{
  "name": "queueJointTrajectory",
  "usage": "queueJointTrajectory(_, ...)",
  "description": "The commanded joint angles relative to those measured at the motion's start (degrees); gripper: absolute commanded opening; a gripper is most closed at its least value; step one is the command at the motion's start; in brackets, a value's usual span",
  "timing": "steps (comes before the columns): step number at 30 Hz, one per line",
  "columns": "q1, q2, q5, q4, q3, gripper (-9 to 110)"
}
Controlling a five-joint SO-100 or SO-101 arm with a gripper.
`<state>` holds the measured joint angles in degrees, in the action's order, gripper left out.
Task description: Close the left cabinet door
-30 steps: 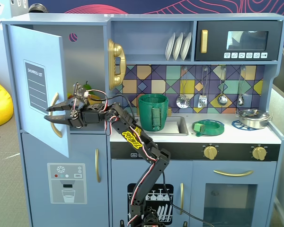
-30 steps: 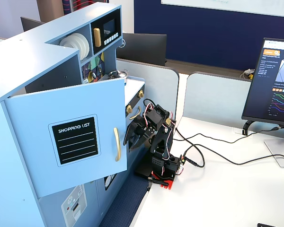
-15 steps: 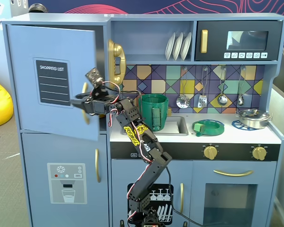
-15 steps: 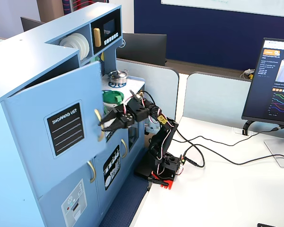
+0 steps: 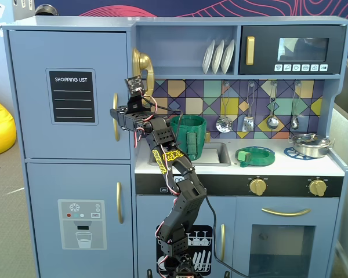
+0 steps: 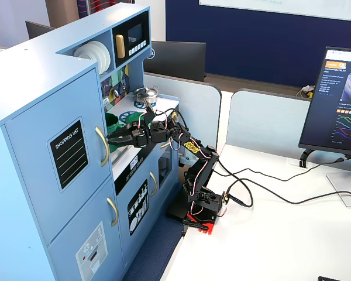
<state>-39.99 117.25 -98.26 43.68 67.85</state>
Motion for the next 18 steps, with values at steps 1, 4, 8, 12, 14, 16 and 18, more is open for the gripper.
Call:
queueJointTrajectory(1,1.7,0.1,1.1,-1.9,-0.6,0)
queueJointTrajectory(4,1.8,1.8,1.1,-1.8,1.5,0)
queueJointTrajectory(8,3.7,7.7,1.6,1.7,7.9,0)
queueJointTrajectory(12,9.4,16.9,2.8,4.1,20.0,0)
queueJointTrajectory(14,13.4,21.8,4.3,5.4,27.3,0)
queueJointTrajectory(16,17.6,26.2,5.8,7.1,34.4,0)
queueJointTrajectory(18,21.4,30.2,7.0,8.5,41.1,0)
